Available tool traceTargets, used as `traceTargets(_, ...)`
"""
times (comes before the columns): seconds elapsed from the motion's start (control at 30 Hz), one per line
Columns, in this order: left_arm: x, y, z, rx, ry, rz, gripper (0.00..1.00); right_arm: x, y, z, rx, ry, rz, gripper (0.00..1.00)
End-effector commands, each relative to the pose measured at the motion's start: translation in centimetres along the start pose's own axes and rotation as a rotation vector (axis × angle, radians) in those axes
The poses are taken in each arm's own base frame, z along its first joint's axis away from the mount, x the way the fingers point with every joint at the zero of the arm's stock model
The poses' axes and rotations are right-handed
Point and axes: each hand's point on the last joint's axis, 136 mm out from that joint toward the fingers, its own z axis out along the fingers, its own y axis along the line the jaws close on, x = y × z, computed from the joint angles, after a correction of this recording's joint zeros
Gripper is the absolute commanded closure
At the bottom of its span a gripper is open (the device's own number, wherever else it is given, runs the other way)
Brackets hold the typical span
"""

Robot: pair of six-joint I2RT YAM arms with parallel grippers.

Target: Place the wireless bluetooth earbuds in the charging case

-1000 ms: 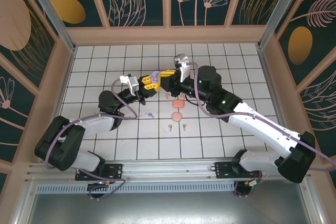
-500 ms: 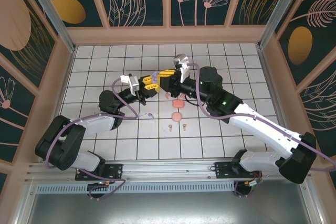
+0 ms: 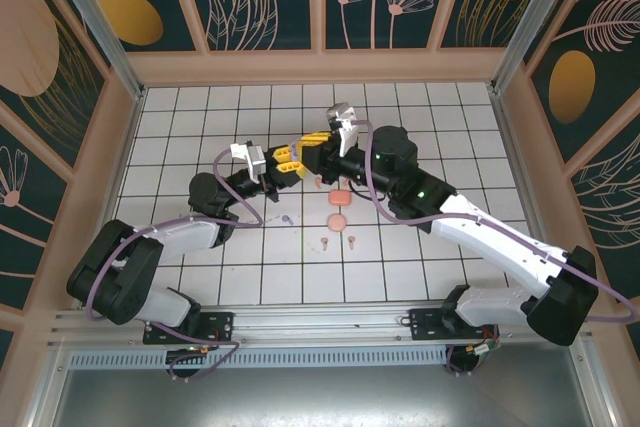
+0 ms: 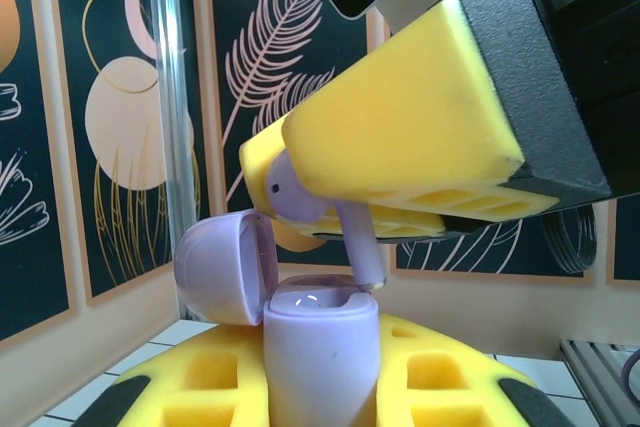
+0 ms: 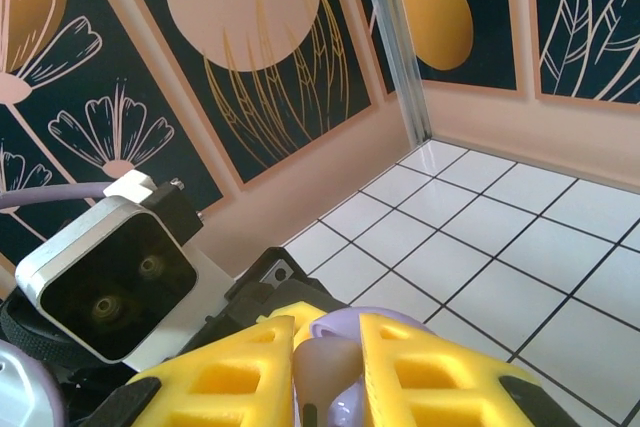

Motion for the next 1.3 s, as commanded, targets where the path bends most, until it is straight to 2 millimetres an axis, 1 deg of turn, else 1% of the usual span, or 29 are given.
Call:
traceTargets(0.0, -1.7, -0.6, 0.5, 0.037, -0.050, 0.033, 1.00, -0.2, -0.8, 0.2, 0.022, -0.026, -0.017, 0.80)
traceTargets(0.3, -1.8, -0.7, 0.4, 0.040, -0.050, 0.032, 1.00, 0.2, -1.6, 0.2, 0.047, -0.018, -0.011, 0.81)
traceTargets(0.57, -1.9, -0.7, 0.5, 0.039, -0.050, 0.033, 1.00, 1.3, -2.0, 0.2, 0.064, 0.023, -0.033, 0.82)
traceTargets(0.8, -2.0, -0.7, 0.6, 0.039, -0.049, 0.033, 1.00, 2.4, -1.8, 0.6, 0.056, 0.063, -0.047, 0.82)
traceTargets(0.97, -2.0, -0.6, 0.6, 0.034, -0.047, 0.032, 1.00, 3.5, -0.9, 1.2, 0.029, 0.102, -0.072, 0.83)
traceTargets(1.1, -1.9, -0.5, 0.7, 0.031, -0.043, 0.031, 1.00, 4.1, -0.3, 1.2, 0.007, 0.123, -0.082, 0.83)
traceTargets(1.27, -2.0, -0.4, 0.7, 0.028, -0.039, 0.034, 1.00, 4.4, -0.5, 1.1, 0.013, 0.134, -0.088, 0.83)
